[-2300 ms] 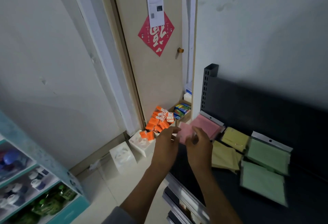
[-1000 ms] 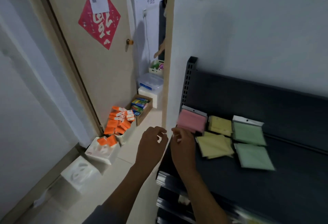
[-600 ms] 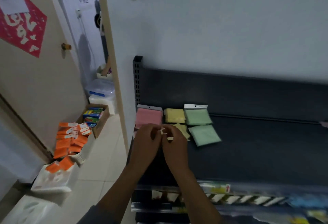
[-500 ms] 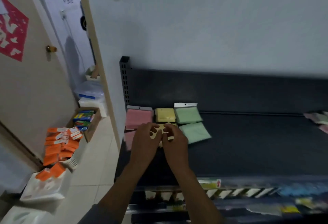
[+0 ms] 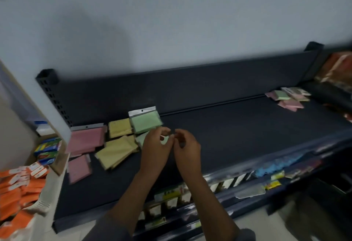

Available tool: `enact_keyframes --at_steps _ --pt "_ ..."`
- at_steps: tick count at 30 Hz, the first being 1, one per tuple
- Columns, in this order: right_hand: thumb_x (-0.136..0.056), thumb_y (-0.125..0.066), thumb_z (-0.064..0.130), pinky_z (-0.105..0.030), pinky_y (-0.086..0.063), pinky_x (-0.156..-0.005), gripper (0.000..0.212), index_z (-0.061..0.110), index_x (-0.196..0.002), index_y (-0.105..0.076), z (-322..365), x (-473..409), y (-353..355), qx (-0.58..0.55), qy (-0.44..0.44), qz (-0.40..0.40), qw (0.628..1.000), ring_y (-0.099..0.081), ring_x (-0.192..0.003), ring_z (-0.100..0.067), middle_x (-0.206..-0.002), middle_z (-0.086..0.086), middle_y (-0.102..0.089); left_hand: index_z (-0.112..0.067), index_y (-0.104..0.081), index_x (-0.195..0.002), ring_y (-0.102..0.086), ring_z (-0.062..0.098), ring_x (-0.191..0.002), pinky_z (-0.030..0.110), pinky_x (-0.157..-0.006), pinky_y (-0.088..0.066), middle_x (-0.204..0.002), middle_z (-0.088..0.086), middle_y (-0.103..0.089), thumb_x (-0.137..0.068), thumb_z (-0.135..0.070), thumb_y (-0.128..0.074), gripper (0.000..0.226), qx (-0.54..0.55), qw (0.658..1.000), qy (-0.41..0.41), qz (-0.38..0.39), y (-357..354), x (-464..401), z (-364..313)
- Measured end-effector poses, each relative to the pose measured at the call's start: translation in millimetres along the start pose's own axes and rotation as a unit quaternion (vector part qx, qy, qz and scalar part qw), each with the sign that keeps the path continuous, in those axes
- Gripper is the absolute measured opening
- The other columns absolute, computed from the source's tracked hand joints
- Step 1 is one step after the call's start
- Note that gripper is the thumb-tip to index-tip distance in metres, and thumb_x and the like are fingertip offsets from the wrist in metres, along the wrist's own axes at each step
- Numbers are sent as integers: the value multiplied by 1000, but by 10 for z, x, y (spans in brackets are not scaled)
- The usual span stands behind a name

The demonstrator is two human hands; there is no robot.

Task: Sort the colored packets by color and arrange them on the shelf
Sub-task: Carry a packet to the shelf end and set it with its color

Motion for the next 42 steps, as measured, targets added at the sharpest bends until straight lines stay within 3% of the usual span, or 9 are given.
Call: enact_keyframes --at_steps 7,12,23,32,35,39,42 --pt "-98 -64 17 -19 -55 -84 25 22 -122 -66 -459 -337 1046 5 -36 -59 998 -63 -98 2 -111 9 -67 -22 -68 -107 -63 9 -92 35 -84 -55 -100 -6 -62 -92 -22 -70 15 -7 997 -50 64 -1040 -77 -674" --pt "-96 -64 14 -11 -51 -81 28 20 -123 -66 -827 -546 1970 27 -53 -111 992 -63 -95 2 -110 8 -67 -25 -67 -110 -62 6 -99 34 -90 -54 -106 -9 -62 -93 -19 -69 17 20 990 -66 123 -1902 -72 -1202" --pt "-97 -63 23 -22 -55 -81 24 23 -121 -66 -1434 -777 3503 38 -70 -202 976 -64 -94 0 -109 9 -67 -28 -66 -112 -62 6 -103 39 -91 -54 -108 -12 -61 -95 -20 -66 19 68 974 -100 194 -3371 165 -2180" --pt "-97 -63 21 -26 -56 -80 19 30 -114 -67 -1660 -943 3873 33 -79 -220 972 -62 -92 0 -98 22 -60 -29 -65 -113 -59 4 -106 19 -89 -48 -112 -10 -61 -101 -15 -54 21 53 964 -124 229 -3935 79 -2542" --pt "-97 -63 23 -25 -54 -81 18 29 -113 -67 -1768 -1081 3958 39 -75 -229 970 -62 -93 -1 -99 19 -62 -31 -64 -114 -59 3 -106 11 -86 -45 -113 -11 -61 -101 -16 -54 22 53 962 -121 239 -4154 -18 -2586" --pt "-96 -64 22 -22 -50 -92 30 20 -126 -64 -1984 -1358 4166 89 -91 -230 965 -60 -104 -6 -116 8 -63 -32 -61 -120 -56 8 -110 34 -94 -51 -114 -13 -61 -100 -19 -57 25 24 959 -154 235 -4469 -239 -2590" --pt "-98 -61 25 -15 -35 -100 36 21 -134 -58 -2085 -1663 4304 160 -82 -203 962 -50 -121 -11 -131 5 -58 -27 -60 -127 -53 15 -114 38 -97 -46 -123 -7 -63 -97 -27 -60 30 -61 953 -206 215 -4680 -465 -2630"
Point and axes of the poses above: each hand's wrist, its own x-axis away from the middle knuckle, its own y-axis out of the back of the hand, z = x × y, the point moved 4 cm from there along -x, towards the middle knuckle
